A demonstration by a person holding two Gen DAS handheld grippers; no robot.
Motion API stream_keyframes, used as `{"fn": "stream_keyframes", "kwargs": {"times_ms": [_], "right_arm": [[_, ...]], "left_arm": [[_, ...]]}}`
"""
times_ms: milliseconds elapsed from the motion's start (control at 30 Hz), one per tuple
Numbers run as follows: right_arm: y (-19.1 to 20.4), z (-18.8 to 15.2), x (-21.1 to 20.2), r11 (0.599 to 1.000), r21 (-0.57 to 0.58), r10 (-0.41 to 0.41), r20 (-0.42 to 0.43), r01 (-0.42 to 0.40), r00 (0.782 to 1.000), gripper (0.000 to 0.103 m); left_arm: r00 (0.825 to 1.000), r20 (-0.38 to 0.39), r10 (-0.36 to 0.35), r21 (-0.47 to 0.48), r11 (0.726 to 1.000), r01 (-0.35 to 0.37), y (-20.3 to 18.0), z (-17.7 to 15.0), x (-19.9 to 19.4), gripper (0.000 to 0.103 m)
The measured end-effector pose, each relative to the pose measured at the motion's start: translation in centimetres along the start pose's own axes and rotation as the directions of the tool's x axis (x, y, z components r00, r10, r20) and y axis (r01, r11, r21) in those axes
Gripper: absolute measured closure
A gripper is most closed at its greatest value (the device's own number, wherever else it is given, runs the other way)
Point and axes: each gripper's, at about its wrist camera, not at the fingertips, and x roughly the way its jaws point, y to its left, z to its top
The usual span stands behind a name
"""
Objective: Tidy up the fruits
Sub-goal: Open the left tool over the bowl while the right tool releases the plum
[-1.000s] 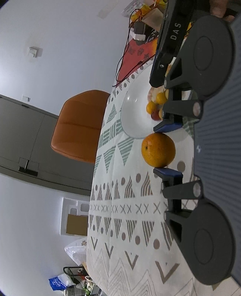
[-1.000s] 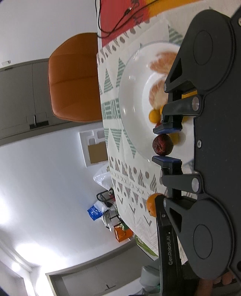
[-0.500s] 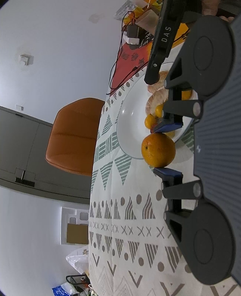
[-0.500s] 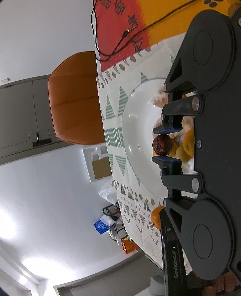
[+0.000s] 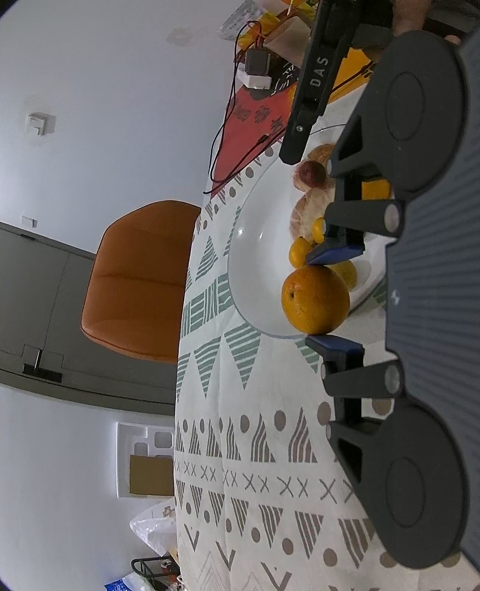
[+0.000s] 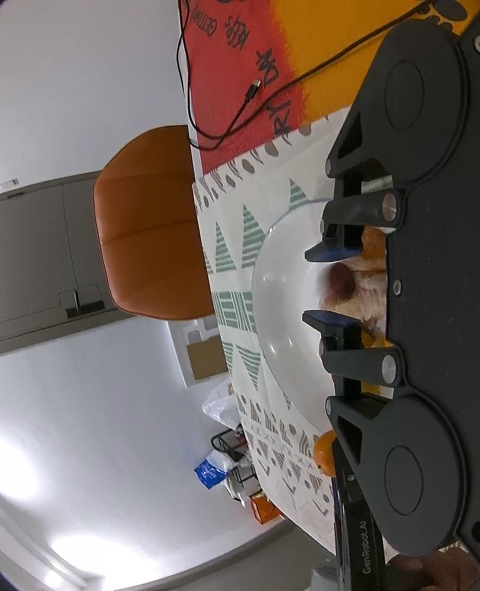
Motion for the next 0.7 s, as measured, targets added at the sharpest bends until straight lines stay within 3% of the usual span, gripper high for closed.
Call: {"fn": "stream_keyframes", "kwargs": {"times_ms": [233,567,700], "right_arm": [[-0.7,-0.7,-0.8,1.000,0.014,-0.005,-0.011,0.005,1.000,0.072],[-0.9,-1.3,-1.8,1.000,0.030,-0.004,-0.013,0.004,1.000,0.071],[-0.5,-1.4,-2.1,1.000,0.029,0.003,-0.013,-0.003,1.000,0.064]], "left_arm": [[1.000,-0.004,-0.007,0.001,1.000,0.007,-0.5,0.1,0.7,0.063],[1.000,0.019,0.014,-0.018,1.000,-0.014,0.1,0.4,-0.6,0.052],[0.999,0.031,0.018,-0.019,1.000,-0.018,0.5,0.4,-1.4,0.046]]}}
